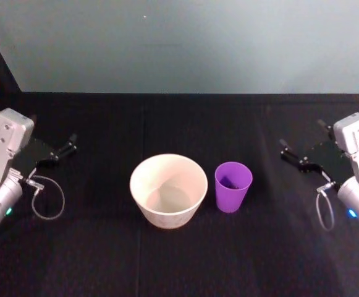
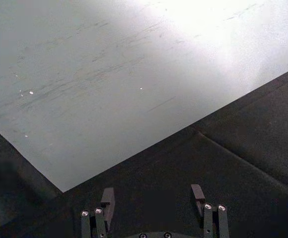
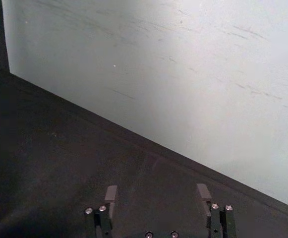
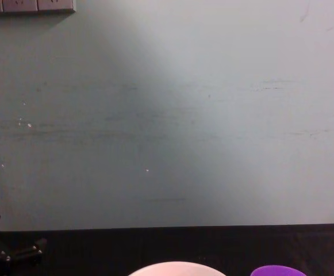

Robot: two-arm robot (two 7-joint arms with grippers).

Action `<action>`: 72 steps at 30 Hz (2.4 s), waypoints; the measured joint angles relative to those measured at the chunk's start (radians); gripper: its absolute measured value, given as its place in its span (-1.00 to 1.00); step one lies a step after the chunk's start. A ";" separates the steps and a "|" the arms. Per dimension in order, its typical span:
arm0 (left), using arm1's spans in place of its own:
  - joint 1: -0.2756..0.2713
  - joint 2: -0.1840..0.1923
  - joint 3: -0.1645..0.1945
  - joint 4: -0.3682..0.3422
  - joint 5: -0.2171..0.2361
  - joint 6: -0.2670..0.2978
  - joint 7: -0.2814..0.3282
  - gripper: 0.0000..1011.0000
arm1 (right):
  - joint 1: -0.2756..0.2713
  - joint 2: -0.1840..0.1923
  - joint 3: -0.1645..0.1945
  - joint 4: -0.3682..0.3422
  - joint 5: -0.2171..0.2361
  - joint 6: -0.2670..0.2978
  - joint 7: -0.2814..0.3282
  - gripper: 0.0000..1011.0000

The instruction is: Pick up the cup and pour the mung beans from the cup into the bowl.

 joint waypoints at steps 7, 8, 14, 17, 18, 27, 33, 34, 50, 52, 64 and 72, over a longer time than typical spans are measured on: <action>0.000 0.000 0.000 0.000 0.000 0.000 0.000 0.98 | -0.063 0.031 0.027 -0.067 0.011 0.024 0.021 0.99; 0.000 0.000 0.000 0.000 0.000 0.000 0.000 0.98 | -0.080 0.040 0.033 -0.086 0.016 0.030 0.027 0.99; 0.000 0.000 0.000 0.000 0.000 0.000 0.000 0.98 | -0.161 0.090 0.053 -0.168 0.044 0.050 0.080 0.99; 0.000 0.000 0.000 0.000 0.000 0.000 0.000 0.98 | -0.187 0.108 0.056 -0.191 0.058 0.056 0.111 0.99; 0.000 0.000 0.000 0.000 0.000 0.000 0.000 0.98 | -0.201 0.118 0.056 -0.204 0.063 0.061 0.130 0.99; 0.000 0.000 0.000 0.000 0.000 0.000 0.000 0.98 | -0.235 0.134 0.039 -0.248 0.079 0.074 0.229 0.99; 0.000 0.000 0.000 0.000 0.000 0.000 0.000 0.98 | -0.219 0.095 0.022 -0.238 0.102 0.067 0.293 0.99; 0.000 0.000 0.000 0.000 0.000 0.000 0.000 0.98 | -0.212 0.083 0.019 -0.229 0.104 0.064 0.305 0.99; 0.000 0.000 0.000 0.000 0.000 0.000 0.000 0.98 | -0.114 -0.104 0.007 -0.064 0.097 0.013 0.359 0.99; 0.000 0.000 0.000 0.000 0.000 0.000 0.000 0.98 | -0.111 -0.115 0.010 -0.056 0.095 0.009 0.363 0.99; 0.000 0.000 0.000 0.000 0.000 0.000 0.000 0.98 | -0.105 -0.155 0.030 -0.033 0.081 0.003 0.380 0.99; 0.000 0.000 0.000 0.000 0.000 0.000 0.000 0.98 | -0.108 -0.172 0.045 -0.022 0.074 0.001 0.394 0.99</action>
